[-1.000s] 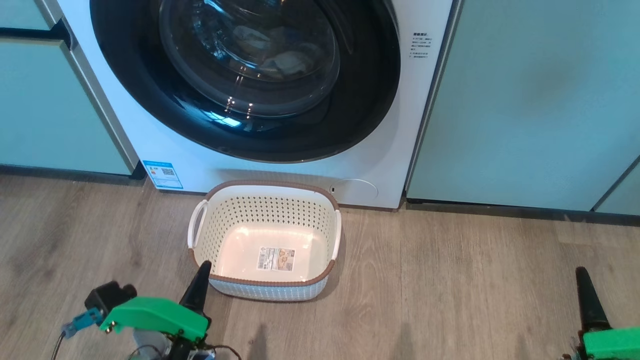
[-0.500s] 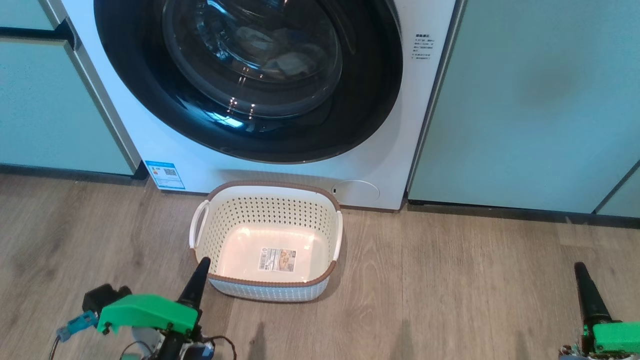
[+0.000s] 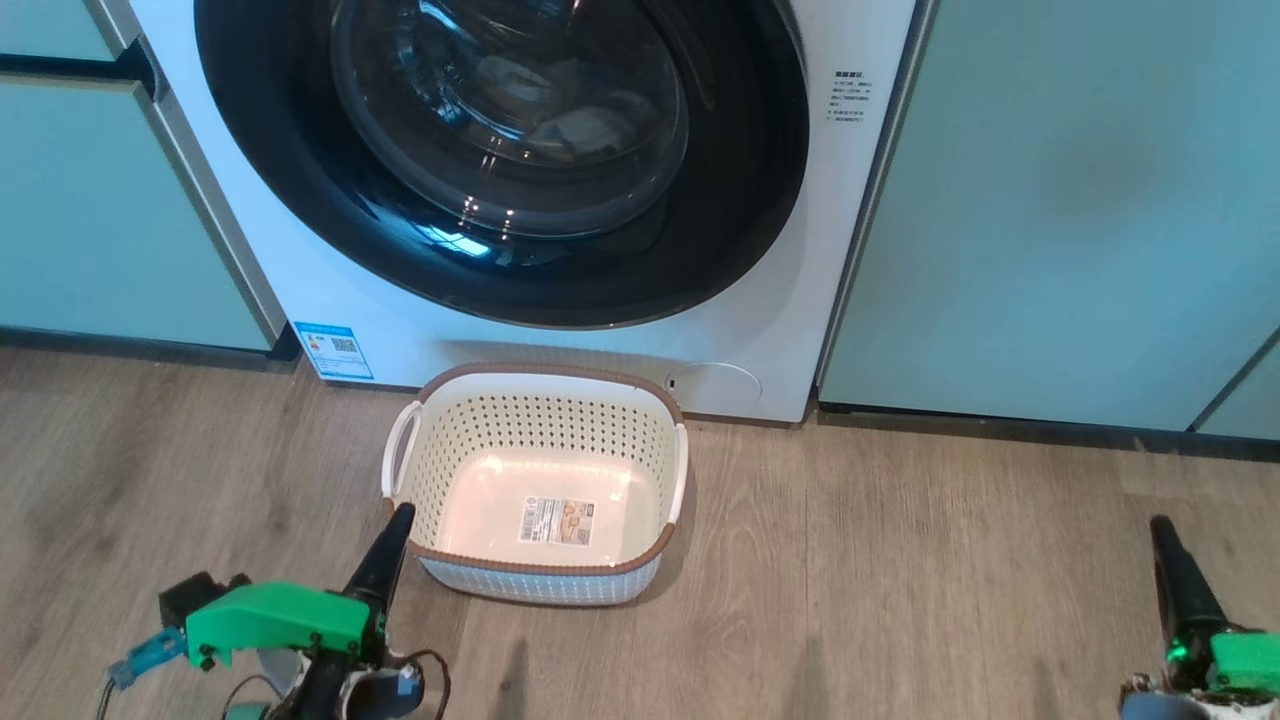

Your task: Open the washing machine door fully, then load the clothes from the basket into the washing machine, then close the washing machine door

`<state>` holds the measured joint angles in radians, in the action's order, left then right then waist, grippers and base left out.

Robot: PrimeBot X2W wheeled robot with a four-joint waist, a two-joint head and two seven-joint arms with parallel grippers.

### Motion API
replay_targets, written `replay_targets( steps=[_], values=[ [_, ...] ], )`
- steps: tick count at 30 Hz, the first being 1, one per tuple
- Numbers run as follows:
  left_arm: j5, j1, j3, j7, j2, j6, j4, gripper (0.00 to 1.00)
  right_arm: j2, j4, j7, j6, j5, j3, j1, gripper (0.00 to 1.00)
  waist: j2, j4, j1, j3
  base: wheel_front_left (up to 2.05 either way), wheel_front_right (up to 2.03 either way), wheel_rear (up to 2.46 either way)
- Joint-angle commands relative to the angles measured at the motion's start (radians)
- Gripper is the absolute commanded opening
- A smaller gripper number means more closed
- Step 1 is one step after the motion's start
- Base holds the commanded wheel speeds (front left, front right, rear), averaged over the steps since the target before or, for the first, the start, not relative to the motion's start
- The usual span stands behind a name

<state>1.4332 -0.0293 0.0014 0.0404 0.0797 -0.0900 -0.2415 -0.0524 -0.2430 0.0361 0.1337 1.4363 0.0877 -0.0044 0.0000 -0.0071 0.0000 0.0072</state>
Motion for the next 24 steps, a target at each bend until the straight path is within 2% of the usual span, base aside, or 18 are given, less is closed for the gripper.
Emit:
replay_targets(
  steps=[1,17,24],
  values=[
    [0.02,-0.055,0.041,0.007,0.006,-0.01,0.025,0.0,-0.023,0.031,0.007,-0.003,0.021,-0.015,-0.062,0.0,0.0,0.0,0.0,0.0,0.0,0.0,0.0],
    [0.197,-0.075,0.079,0.046,-0.006,-0.04,-0.001,0.0,-0.023,0.001,0.047,-0.003,0.196,-0.01,-0.099,0.0,0.0,0.007,0.0,-0.004,0.0,0.0,0.0],
    [0.2,-0.076,0.083,0.049,-0.008,-0.041,-0.002,0.0,-0.022,0.0,0.051,-0.003,0.2,-0.007,-0.101,0.0,0.0,0.007,0.0,-0.004,0.0,0.0,0.0]
  ],
)
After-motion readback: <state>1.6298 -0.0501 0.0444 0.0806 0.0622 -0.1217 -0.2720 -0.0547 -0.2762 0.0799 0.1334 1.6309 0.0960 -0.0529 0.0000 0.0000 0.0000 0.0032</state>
